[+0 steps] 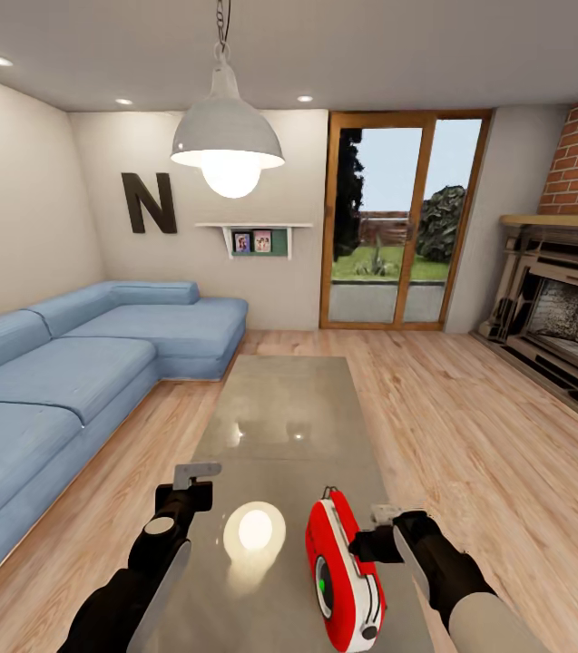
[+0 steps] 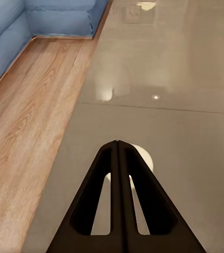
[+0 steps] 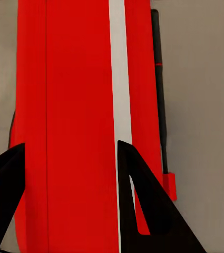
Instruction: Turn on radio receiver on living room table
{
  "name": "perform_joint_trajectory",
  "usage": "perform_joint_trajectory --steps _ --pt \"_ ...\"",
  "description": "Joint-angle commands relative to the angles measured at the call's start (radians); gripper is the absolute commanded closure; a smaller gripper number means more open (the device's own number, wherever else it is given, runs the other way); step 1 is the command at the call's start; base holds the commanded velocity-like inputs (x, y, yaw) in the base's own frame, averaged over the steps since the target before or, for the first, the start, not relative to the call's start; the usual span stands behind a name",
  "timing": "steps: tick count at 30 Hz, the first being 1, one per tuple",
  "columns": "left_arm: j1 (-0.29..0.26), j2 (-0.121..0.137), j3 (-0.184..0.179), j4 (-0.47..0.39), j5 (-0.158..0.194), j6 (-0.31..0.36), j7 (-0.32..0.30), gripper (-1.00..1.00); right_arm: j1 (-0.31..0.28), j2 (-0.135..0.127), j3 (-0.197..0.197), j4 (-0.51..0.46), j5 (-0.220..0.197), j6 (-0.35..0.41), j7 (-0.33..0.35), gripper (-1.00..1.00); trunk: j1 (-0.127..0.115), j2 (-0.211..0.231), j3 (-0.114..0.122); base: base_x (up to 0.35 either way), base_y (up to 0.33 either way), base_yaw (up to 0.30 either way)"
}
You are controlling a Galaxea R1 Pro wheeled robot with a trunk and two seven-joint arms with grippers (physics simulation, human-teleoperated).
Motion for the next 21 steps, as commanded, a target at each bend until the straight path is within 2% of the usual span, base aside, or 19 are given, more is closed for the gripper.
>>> perform_joint_trajectory --steps 1,3,21 --pt "0.0 0.0 0.0 0.0 0.0 0.0 0.0 1.0 -0.001 0.001 0.0 0.009 -0.005 -0.014 0.0 1.0 0.0 0.0 0.0 0.0 0.0 0.0" --pt "0.0 0.0 0.0 0.0 0.0 0.0 0.0 1.0 -0.001 0.003 -0.001 0.023 -0.003 -0.054 -0.001 1.0 0.0 0.0 0.0 0.0 0.0 0.0" --pt "0.0 0.0 0.0 -0.004 0.0 0.0 0.0 1.0 0.0 0.002 0.001 0.069 -0.002 -0.111 -0.002 1.0 0.0 0.0 0.0 0.0 0.0 0.0"
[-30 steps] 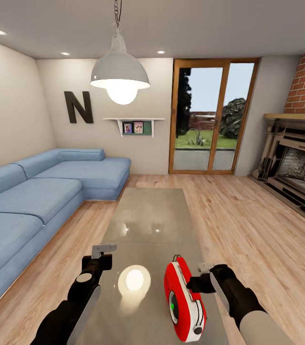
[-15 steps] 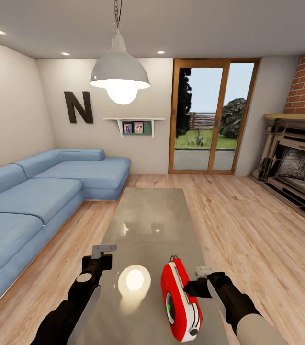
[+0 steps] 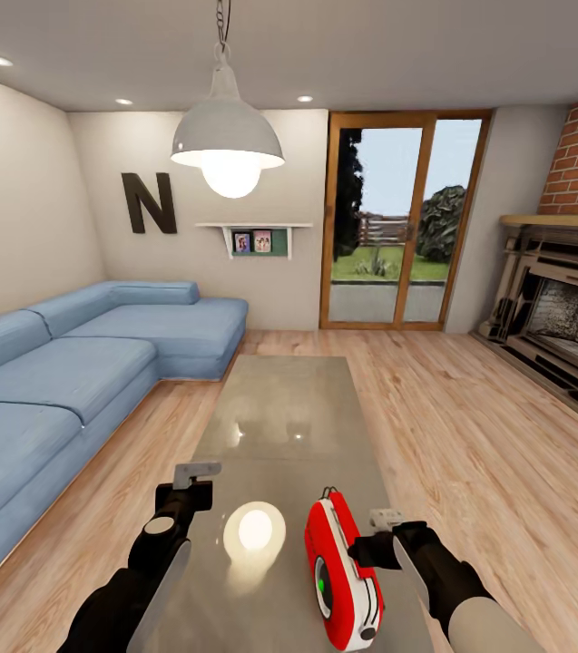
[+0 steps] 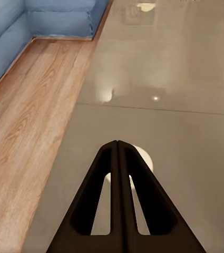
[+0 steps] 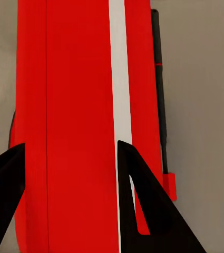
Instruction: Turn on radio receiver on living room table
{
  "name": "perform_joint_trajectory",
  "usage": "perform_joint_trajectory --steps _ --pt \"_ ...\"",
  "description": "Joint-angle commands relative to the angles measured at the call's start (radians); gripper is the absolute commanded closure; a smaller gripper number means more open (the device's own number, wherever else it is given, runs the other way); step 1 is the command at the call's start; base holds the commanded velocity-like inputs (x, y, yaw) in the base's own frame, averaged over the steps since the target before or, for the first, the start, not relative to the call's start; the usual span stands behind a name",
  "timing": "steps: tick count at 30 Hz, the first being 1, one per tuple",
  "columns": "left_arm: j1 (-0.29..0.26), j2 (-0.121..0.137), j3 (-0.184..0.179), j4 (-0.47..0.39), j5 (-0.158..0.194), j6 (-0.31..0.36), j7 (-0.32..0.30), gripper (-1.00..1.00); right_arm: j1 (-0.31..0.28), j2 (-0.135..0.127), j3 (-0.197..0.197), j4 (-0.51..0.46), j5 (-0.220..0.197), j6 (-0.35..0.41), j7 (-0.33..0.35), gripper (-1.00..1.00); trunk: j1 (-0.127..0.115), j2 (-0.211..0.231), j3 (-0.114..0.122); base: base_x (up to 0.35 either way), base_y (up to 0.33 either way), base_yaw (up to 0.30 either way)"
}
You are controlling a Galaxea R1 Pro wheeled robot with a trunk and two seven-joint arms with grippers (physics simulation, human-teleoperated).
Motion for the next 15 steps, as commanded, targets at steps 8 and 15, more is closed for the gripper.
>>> perform_joint_trajectory --steps 8,15 --pt "0.0 0.0 0.0 -0.005 0.0 0.0 0.0 1.0 0.0 0.0 0.0 0.0 -0.004 0.0 0.0 1.0 0.0 0.0 0.0 0.0 0.0 0.0" --pt "0.0 0.001 0.0 -0.02 0.0 0.001 0.0 1.0 0.0 0.0 0.0 0.0 -0.005 0.001 0.0 1.0 0.0 0.0 0.0 0.0 0.0 0.0"
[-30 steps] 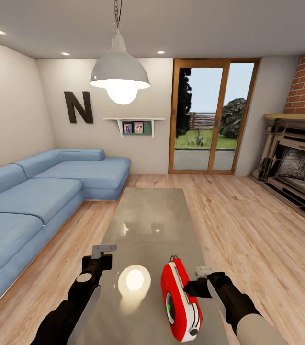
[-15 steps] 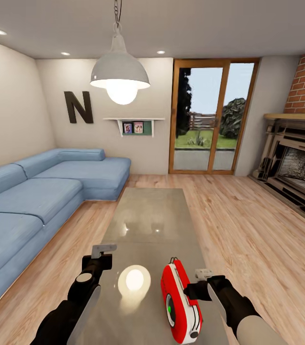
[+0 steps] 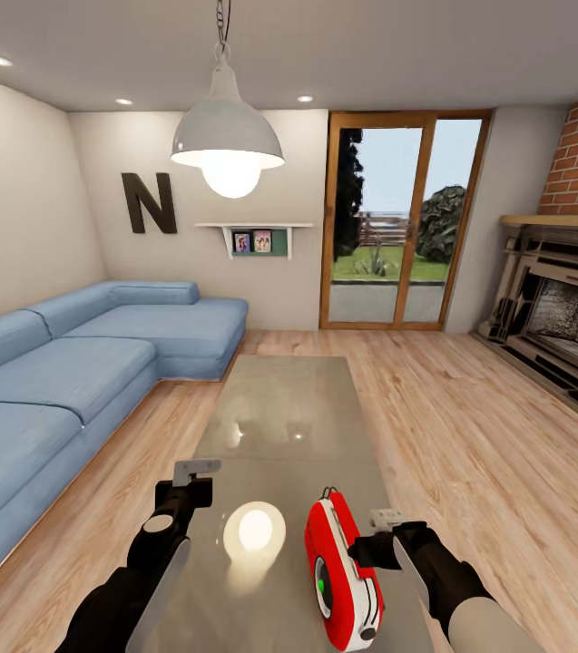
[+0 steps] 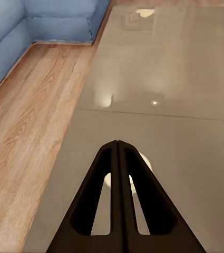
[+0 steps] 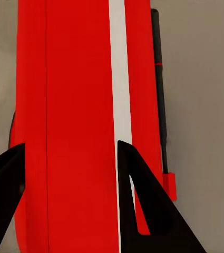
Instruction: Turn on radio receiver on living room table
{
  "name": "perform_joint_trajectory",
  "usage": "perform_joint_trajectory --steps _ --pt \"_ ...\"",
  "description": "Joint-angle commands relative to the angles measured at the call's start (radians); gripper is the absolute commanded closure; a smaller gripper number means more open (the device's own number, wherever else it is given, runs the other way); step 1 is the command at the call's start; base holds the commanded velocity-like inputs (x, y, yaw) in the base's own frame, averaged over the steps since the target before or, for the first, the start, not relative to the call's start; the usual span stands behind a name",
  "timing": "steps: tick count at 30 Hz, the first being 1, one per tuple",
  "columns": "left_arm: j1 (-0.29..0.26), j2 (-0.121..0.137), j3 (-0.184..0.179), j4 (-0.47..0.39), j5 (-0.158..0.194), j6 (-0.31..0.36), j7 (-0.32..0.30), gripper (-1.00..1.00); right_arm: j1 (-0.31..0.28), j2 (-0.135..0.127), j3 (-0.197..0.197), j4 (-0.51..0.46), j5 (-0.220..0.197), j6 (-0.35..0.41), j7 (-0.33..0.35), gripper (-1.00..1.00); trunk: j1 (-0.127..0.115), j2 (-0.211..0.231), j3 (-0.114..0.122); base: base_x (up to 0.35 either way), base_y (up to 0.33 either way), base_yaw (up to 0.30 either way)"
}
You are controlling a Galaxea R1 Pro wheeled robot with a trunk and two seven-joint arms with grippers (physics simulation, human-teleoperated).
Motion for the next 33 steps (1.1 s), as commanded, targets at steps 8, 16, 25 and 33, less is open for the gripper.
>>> perform_joint_trajectory --steps 8,16,25,33 --pt "0.0 0.0 0.0 0.0 0.0 0.001 0.0 1.0 0.0 0.0 0.0 0.0 -0.004 0.001 0.0 -1.0 0.0 0.0 0.0 0.0 0.0 0.0" --pt "0.0 0.0 0.0 0.0 0.0 0.0 0.0 1.0 0.0 0.0 0.0 0.0 -0.004 0.001 0.0 -1.0 0.0 0.0 0.0 0.0 0.0 0.0" --pt "0.0 0.0 0.0 0.0 0.0 0.0 0.0 1.0 0.0 0.0 0.0 0.0 -0.004 0.001 0.0 -1.0 0.0 0.0 0.0 -0.135 0.0 0.0" --pt "0.0 0.0 0.0 0.0 0.0 0.0 0.0 1.0 0.0 0.0 0.0 0.0 -0.004 0.001 0.0 -1.0 0.0 0.0 0.0 -0.331 0.0 0.0"
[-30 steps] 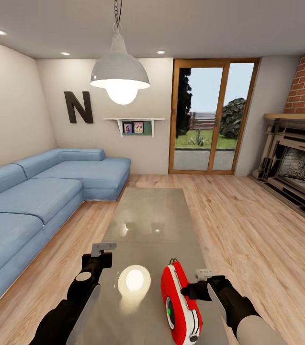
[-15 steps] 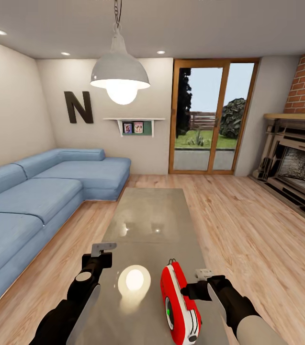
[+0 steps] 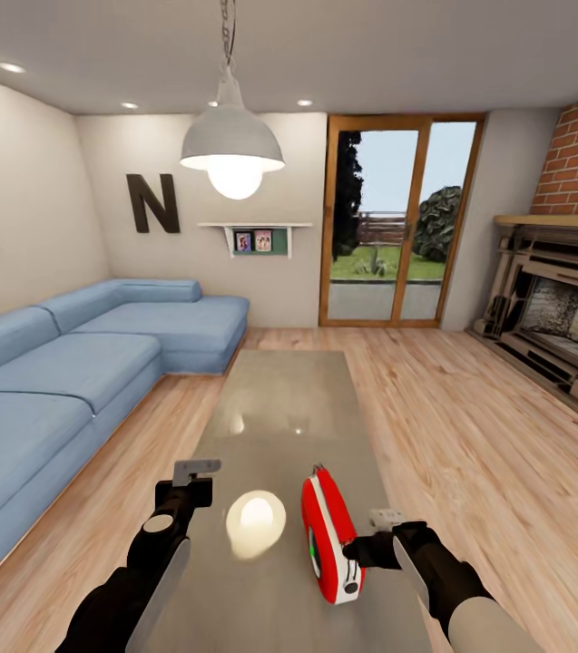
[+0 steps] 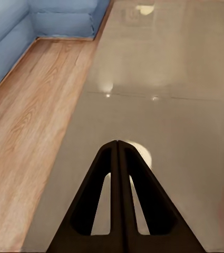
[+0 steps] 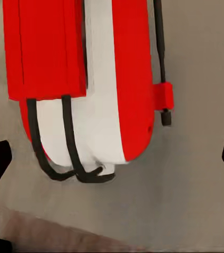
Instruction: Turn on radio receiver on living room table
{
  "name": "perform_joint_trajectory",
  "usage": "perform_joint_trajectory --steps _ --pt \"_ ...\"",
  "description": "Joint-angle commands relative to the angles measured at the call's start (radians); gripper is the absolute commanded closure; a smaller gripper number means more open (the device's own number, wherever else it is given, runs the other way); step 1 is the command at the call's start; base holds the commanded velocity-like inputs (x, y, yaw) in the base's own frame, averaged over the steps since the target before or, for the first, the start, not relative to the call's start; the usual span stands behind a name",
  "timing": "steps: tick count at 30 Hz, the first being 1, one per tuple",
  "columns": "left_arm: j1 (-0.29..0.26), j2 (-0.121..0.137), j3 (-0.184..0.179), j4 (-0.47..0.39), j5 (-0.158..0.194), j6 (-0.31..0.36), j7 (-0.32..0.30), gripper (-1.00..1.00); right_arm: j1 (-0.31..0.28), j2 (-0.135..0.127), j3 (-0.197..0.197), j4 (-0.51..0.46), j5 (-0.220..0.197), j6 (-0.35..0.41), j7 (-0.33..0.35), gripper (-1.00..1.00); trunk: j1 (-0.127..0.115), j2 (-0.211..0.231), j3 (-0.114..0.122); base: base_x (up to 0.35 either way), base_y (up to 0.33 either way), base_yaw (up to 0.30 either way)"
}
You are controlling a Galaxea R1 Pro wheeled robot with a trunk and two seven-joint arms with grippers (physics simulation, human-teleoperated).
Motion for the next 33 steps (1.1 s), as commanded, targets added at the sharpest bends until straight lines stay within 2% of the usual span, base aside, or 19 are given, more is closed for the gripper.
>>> perform_joint_trajectory --steps 1,24,33 --pt "0.0 0.0 0.0 0.0 0.0 0.0 0.0 1.0 0.0 0.0 0.0 0.0 0.0 0.0 0.0 -1.0 0.0 0.0 0.0 -0.335 0.0 0.0" --pt "0.0 0.0 0.0 0.001 0.0 0.0 0.0 1.0 -0.001 0.0 0.0 0.0 0.0 0.0 0.0 -1.0 0.0 0.0 0.0 -0.328 0.0 0.0" --pt "0.0 0.0 0.0 0.002 0.0 0.0 0.0 1.0 -0.001 0.0 -0.001 0.0 0.0 0.0 0.0 -1.0 0.0 0.0 0.0 -0.07 0.0 0.0"
